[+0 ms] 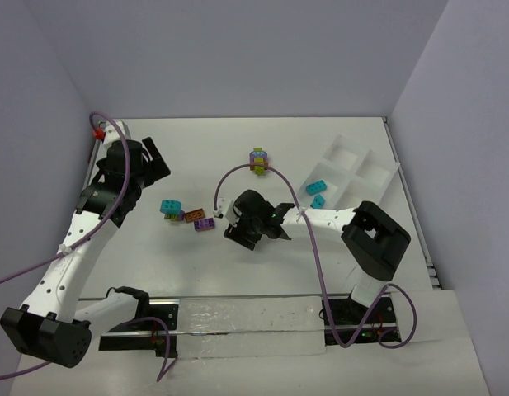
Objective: Sort the legos into containers by color
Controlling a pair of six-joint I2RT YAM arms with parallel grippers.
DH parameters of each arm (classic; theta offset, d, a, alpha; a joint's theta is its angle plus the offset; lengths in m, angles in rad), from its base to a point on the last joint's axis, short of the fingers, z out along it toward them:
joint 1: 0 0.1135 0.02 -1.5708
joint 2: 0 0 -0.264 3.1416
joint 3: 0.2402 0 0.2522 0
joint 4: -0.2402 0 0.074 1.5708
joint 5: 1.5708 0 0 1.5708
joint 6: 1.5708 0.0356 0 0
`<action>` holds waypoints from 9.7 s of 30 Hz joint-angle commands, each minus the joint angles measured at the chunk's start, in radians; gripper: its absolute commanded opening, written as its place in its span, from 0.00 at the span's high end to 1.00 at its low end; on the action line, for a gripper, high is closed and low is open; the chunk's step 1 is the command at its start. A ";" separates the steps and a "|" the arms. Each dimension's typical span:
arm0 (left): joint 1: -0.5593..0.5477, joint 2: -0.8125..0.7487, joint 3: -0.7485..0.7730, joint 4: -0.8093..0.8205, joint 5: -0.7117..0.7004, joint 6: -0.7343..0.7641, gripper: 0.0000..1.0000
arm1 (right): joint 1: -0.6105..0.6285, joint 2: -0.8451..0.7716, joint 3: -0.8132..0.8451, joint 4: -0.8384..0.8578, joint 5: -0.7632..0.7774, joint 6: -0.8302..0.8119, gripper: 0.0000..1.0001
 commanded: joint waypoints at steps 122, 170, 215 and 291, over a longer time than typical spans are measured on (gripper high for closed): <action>-0.002 0.379 0.066 -0.335 0.050 -0.617 0.01 | -0.912 -0.539 -0.222 -0.255 0.469 0.960 0.89; 0.026 0.426 0.051 -0.263 0.144 -0.716 0.07 | -0.805 -0.639 0.045 -0.273 0.295 0.761 0.22; 0.081 0.552 0.024 -0.248 0.117 -0.810 0.35 | -0.612 -0.474 0.219 -0.190 0.303 0.775 0.21; 0.160 0.411 0.125 0.223 1.337 -0.032 1.00 | -0.138 -0.325 0.291 0.037 -0.300 -0.267 0.22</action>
